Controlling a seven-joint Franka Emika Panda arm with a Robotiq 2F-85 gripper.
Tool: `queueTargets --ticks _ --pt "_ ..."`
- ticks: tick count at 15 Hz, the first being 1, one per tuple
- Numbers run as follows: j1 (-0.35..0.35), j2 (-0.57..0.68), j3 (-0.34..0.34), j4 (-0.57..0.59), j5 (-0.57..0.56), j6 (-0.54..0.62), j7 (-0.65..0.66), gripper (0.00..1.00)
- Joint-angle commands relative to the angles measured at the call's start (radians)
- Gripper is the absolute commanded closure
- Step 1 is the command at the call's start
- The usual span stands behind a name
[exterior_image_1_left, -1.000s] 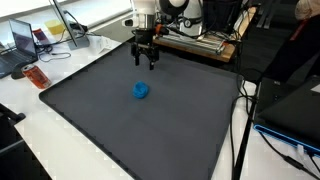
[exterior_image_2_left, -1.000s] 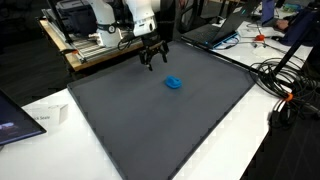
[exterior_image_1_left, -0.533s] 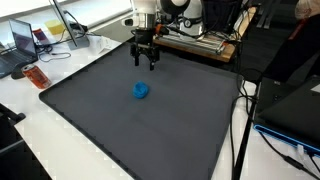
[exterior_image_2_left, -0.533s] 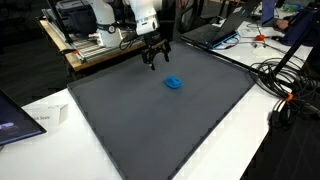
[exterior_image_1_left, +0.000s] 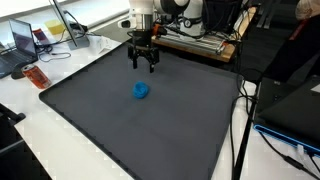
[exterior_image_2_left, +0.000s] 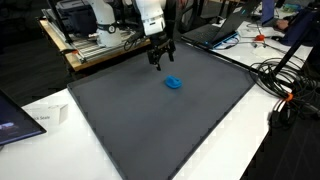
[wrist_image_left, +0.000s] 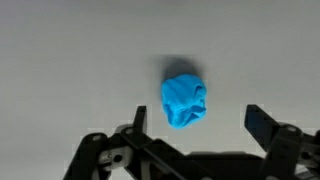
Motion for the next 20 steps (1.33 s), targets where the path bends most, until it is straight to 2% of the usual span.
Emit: queueTargets --ticks 1,4,5,9,14,20 --pt "0.051 0.046 -0.064 0.082 -0.116 -0.084 0.098 0.0" --pt "0.077 0.083 -0.096 0.138 -0.186 -0.138 0.152 0.0" --pt "-0.025 0.087 -0.008 0.146 -0.306 -0.144 0.246 0.0" --pt "-0.06 0.123 0.022 0.203 -0.46 -0.224 0.368 0.0" --pt "-0.099 0.165 0.062 0.264 -0.524 -0.298 0.409 0.0" --pt "-0.098 0.217 0.058 0.308 -0.585 -0.329 0.432 0.0"
